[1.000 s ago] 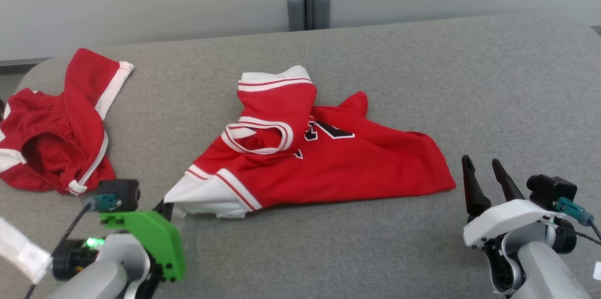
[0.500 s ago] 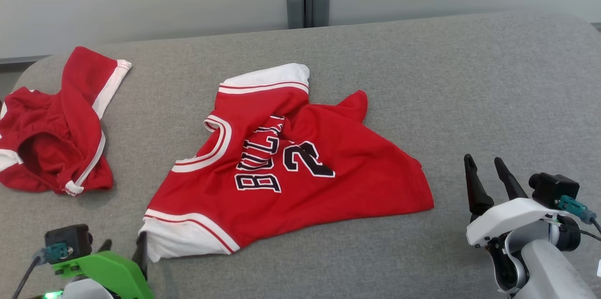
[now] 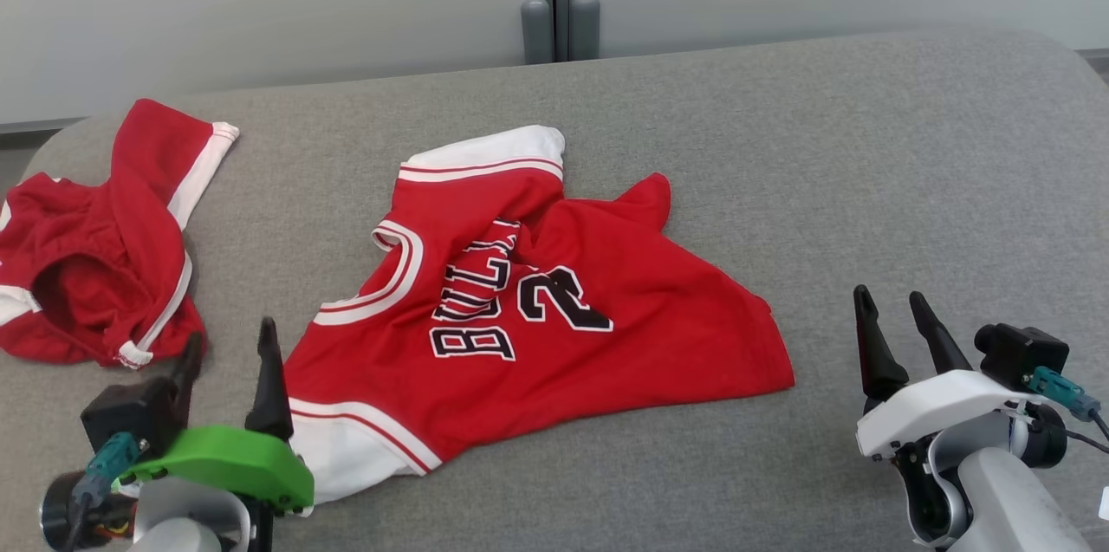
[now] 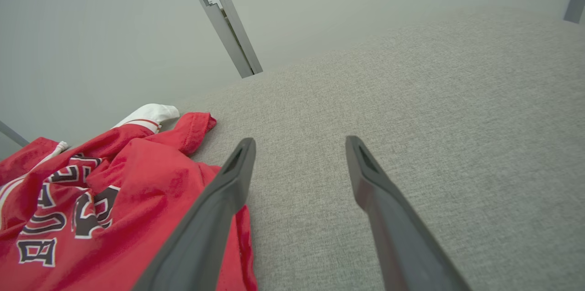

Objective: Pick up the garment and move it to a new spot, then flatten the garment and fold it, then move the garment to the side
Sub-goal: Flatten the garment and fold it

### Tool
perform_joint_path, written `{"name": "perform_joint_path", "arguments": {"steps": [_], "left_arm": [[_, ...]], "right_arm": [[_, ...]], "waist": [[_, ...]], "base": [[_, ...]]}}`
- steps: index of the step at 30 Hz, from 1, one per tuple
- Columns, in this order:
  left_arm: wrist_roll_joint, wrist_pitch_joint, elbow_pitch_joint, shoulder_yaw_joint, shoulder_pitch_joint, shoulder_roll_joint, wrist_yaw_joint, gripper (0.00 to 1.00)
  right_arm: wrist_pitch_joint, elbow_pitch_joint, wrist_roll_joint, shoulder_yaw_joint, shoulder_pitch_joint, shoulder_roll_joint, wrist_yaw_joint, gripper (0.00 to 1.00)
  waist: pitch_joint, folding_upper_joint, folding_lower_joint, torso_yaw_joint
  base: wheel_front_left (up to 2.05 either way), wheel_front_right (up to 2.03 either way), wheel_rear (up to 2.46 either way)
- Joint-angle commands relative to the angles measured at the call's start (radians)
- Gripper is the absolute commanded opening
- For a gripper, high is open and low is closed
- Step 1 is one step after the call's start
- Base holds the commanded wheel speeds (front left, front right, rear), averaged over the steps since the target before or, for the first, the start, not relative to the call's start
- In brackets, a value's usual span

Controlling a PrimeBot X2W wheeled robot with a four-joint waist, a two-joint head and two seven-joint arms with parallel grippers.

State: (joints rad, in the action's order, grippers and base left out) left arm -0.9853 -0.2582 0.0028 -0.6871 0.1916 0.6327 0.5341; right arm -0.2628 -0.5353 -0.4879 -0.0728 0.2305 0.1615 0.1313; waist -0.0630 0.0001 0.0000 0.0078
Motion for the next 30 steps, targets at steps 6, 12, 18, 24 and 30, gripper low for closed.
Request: {"name": "perform_joint_path", "arguments": {"steps": [6, 12, 18, 24, 30], "left_arm": [[0.283, -0.007, 0.032, 0.207, -0.073, -0.165, -0.124, 1.0], [0.393, -0.007, 0.089, 0.322, -0.118, -0.276, -0.253, 1.0], [0.459, -0.007, 0.132, 0.383, -0.11, -0.354, -0.34, 1.0], [0.498, -0.007, 0.189, 0.417, -0.087, -0.414, -0.402, 1.0], [0.526, -0.007, 0.242, 0.454, -0.086, -0.455, -0.439, 1.0]], "right_arm": [[-0.003, 0.021, 0.008, -0.015, -0.015, 0.006, -0.001, 1.0], [0.001, 0.029, 0.001, -0.057, 0.021, 0.03, -0.001, 1.0], [0.08, -0.011, 0.003, -0.164, 0.165, 0.083, -0.001, 1.0], [0.236, -0.169, -0.059, -0.281, 0.32, 0.106, -0.001, 1.0], [0.428, -0.299, -0.146, -0.423, 0.379, 0.129, -0.001, 1.0]], "waist": [[-0.021, -0.0001, 0.0, 0.006], [-0.02, -0.0001, 0.0, 0.033], [-0.043, -0.0001, 0.0, 0.078], [-0.06, -0.0001, 0.0, 0.144], [-0.059, -0.0001, 0.0, 0.193]], "base": [[0.0, 0.0, 0.0], [0.0, 0.0, 0.0], [0.0, 0.0, 0.0], [0.0, 0.0, 0.0], [0.0, 0.0, 0.0]]}}
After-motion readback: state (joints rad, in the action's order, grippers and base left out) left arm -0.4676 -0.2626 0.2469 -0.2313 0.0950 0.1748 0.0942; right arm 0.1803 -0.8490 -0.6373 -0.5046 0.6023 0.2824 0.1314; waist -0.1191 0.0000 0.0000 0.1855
